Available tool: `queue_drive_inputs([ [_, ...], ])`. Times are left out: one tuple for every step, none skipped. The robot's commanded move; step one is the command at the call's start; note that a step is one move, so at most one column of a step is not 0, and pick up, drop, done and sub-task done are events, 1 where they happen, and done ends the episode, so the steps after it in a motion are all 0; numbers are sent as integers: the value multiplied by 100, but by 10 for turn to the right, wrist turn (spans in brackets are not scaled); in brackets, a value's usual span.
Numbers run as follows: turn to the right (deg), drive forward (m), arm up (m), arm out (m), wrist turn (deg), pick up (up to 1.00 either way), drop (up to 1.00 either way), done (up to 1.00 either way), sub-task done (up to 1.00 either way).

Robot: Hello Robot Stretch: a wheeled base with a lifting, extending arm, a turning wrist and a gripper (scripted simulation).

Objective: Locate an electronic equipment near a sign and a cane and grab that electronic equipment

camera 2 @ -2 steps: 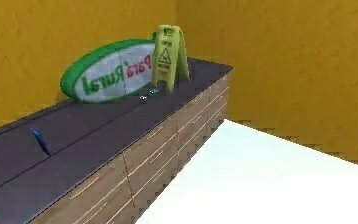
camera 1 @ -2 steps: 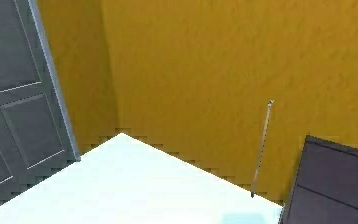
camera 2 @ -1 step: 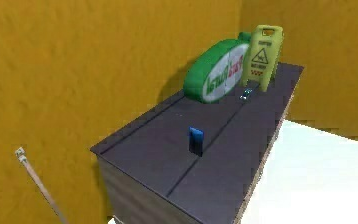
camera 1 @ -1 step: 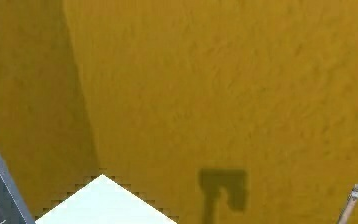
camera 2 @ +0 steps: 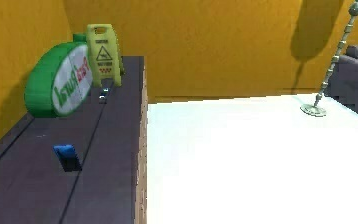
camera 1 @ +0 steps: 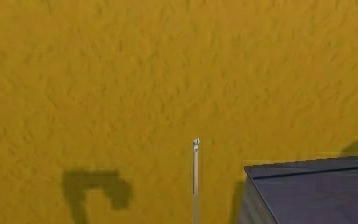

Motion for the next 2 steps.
queue_drive_inputs([
  [0,5,0,0,0,0,0,0,0],
  [-240,0,0,0,0,0,0,0,0],
])
